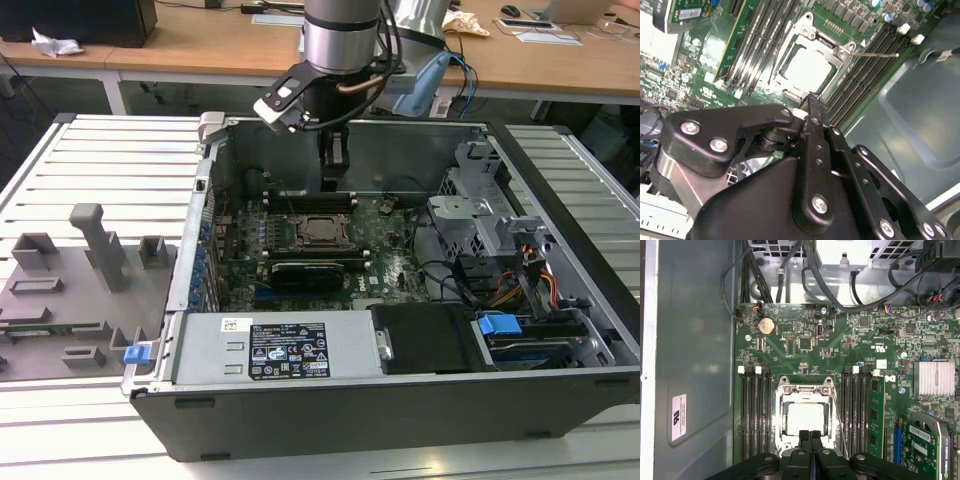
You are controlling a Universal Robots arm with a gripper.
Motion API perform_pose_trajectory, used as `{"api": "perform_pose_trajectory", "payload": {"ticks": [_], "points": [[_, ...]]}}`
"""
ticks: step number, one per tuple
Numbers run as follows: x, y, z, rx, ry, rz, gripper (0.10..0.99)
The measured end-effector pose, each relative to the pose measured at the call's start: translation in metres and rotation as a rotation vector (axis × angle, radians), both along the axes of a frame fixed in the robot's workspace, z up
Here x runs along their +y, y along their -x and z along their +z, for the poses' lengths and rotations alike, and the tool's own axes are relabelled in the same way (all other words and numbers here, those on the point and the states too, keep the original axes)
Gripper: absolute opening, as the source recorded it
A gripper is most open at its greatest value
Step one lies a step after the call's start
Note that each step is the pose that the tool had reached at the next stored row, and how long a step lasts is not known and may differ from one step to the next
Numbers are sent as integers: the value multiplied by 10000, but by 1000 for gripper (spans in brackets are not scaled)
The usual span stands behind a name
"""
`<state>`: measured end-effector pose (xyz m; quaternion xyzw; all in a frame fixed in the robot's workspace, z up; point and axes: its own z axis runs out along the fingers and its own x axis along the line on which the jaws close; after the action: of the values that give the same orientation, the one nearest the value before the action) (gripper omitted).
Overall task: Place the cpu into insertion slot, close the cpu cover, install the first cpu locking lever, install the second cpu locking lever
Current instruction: 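Install the first cpu locking lever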
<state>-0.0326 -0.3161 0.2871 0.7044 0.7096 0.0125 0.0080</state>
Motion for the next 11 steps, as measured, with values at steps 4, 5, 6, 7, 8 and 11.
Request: {"api": "perform_pose_trajectory", "payload": {"ticks": [4, 5, 6, 7, 8, 11], "points": [[0, -6, 1, 4, 5, 544, 106], [0, -5, 1, 3, 4, 823, 106], [0, -5, 1, 3, 5, 1091, 106], [0, -4, 1, 3, 5, 1291, 106], [0, -4, 1, 3, 4, 1506, 106], [0, -4, 1, 3, 4, 1817, 106]]}}
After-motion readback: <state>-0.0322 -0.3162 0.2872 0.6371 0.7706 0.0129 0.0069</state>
